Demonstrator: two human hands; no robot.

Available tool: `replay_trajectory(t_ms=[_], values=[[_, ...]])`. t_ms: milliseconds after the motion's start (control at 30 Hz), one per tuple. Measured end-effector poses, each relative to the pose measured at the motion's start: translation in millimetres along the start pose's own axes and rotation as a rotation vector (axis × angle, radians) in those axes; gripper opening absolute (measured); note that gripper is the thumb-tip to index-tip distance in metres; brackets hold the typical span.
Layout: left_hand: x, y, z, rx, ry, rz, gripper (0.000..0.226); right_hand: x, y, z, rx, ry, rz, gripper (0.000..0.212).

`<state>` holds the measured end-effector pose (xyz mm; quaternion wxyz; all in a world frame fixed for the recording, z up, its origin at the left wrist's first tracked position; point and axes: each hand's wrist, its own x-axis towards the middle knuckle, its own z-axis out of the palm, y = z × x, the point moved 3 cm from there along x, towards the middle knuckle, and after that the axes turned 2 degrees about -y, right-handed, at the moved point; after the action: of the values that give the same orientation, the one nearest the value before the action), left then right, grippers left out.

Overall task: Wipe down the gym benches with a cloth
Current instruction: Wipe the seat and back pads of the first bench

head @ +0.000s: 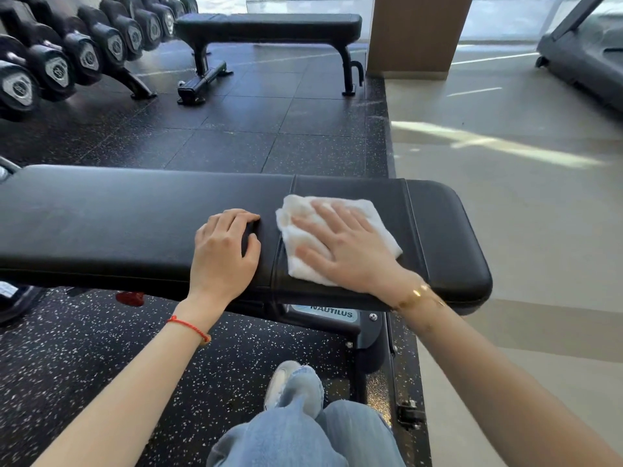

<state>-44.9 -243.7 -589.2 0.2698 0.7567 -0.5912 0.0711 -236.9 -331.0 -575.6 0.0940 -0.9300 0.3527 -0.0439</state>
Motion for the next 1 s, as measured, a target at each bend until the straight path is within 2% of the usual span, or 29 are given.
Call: replay_trajectory(t_ms=[67,133,233,333,433,600,700,867,1000], values=[[-0.6,-0.5,0.5,-0.006,0.003,0.002,0.036,-27.2,15.5,-4.7,0.003,0.011,0.008,0.072],[-1.0,-0.4,1.3,-0.005,0.010,0.000,0.036,-37.2,43.8,-11.8,-0.013,0.016,0.094,0.073],[-1.2,1.9,1.9,0.011,0.014,-0.012,0.037,-12.3,89.3,-22.5,-0.027,0.038,0.267,0.061],[-0.9,3.9,3.0,0.014,0.018,-0.019,0.037,21.5,96.3,-26.0,-0.032,0.036,0.374,0.058],[-2.3,3.2,2.3,0.015,0.016,-0.017,0.038,17.3,68.0,-18.4,-0.029,0.003,0.324,0.059],[-1.3,2.0,2.4,0.008,0.019,0.015,0.038,-59.2,39.2,-10.1,-0.009,0.058,0.207,0.068],[-1.5,0.9,2.8,0.003,0.029,0.022,0.038,-65.3,56.7,-13.8,0.026,0.050,0.279,0.060],[-1.2,0.1,1.7,-0.021,0.041,0.024,0.038,-8.5,116.5,-33.2,0.031,0.074,0.517,0.057],[-0.3,-0.8,0.4,-0.024,0.041,0.009,0.038,4.6,112.5,-30.3,0.035,0.051,0.476,0.053]])
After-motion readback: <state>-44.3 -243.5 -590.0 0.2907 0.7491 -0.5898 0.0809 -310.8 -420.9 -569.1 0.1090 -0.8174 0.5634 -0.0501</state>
